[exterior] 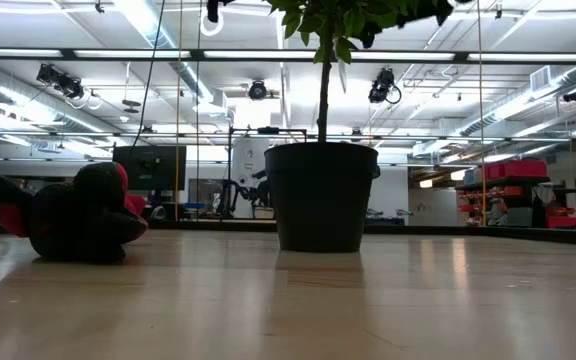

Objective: Pick & Place Garden tools in Gardening bag
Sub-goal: Put the brown hand trowel into the gardening bag

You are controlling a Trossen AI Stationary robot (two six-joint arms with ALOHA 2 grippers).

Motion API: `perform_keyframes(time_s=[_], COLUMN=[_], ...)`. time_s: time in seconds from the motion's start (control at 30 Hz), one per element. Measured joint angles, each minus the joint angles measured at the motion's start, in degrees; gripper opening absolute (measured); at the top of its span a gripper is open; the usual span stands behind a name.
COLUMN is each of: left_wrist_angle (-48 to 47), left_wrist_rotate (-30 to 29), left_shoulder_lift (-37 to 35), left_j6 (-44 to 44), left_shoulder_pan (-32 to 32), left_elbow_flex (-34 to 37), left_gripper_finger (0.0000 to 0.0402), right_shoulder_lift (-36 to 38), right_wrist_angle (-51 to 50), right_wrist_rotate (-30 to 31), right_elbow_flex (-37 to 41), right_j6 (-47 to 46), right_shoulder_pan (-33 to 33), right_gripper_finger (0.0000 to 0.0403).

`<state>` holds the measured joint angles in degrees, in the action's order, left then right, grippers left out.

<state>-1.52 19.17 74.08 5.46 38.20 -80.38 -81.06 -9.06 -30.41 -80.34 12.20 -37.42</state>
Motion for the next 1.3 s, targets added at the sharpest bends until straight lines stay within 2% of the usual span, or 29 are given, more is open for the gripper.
perform_keyframes(time_s=[0.23, 0.43, 0.67, 0.87, 1.1, 1.3], left_wrist_angle=[-2.6, -3.2, -3.2, -3.2, -3.1, -3.1], left_wrist_rotate=[-0.1, -0.1, -0.1, -0.1, -0.1, 0.0], left_shoulder_lift=[0.0, 0.0, 0.0, 0.0, 0.0, 0.0], left_j6=[-3.6, -3.8, -3.8, -3.8, -3.7, -3.7], left_shoulder_pan=[0.0, 0.0, 0.0, -0.2, -0.2, -0.2], left_elbow_flex=[0.0, 0.0, 0.0, 0.0, 0.0, 0.0], left_gripper_finger=[0.0002, 0.0002, 0.0001, 0.0001, 0.0001, 0.0001], right_shoulder_lift=[4.2, 4.4, 4.4, 2.7, -3.3, -9.4], right_wrist_angle=[18.5, 27.0, 32.5, 39.9, 49.6, 53.5], right_wrist_rotate=[-0.4, -0.5, -0.5, 2.6, 2.7, 2.5], right_elbow_flex=[16.2, 23.5, 27.3, 30.8, 32.1, 32.1], right_j6=[-5.3, -7.2, -6.7, -5.8, -8.2, -8.2], right_shoulder_pan=[-3.2, -4.9, -4.9, -4.9, -3.8, -0.9], right_gripper_finger=[0.0057, 0.0057, 0.0058, 0.0059, 0.0059, 0.0059])
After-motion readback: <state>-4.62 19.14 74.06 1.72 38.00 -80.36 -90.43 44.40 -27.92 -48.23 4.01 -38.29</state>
